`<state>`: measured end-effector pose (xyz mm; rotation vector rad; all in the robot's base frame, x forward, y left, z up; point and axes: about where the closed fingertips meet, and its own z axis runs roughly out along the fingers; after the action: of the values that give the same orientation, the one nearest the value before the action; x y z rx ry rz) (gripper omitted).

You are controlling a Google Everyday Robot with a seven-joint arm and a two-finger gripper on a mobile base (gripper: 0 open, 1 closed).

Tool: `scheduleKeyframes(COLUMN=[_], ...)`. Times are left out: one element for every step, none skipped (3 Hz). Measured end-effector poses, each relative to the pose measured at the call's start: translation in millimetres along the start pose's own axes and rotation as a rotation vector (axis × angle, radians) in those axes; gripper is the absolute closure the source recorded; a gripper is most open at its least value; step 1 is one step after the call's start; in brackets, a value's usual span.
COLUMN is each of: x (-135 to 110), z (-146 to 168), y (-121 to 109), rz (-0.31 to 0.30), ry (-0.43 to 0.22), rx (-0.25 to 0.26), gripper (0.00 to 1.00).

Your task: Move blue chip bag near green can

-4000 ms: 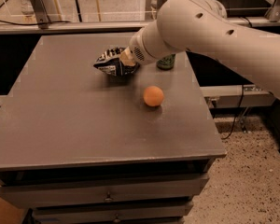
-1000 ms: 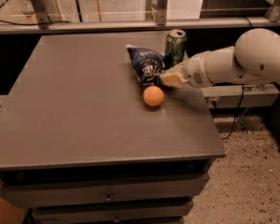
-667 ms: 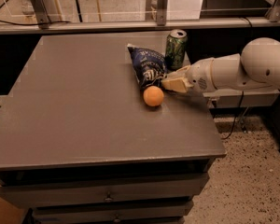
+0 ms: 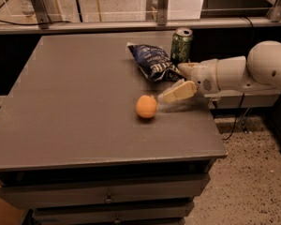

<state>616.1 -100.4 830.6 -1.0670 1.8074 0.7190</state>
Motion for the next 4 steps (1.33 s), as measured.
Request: scheduleKeyframes(x=[-8, -13, -5, 3], z=[-13, -30, -49, -71], y=[-1, 2, 3, 3], rz=[-0.009, -0.018, -0.005, 0.009], ry=[-0.028, -0.038, -0.033, -0.032], rx=[0.005, 0.013, 0.037, 0.072], gripper=[0.00, 0.00, 0.00, 0.00])
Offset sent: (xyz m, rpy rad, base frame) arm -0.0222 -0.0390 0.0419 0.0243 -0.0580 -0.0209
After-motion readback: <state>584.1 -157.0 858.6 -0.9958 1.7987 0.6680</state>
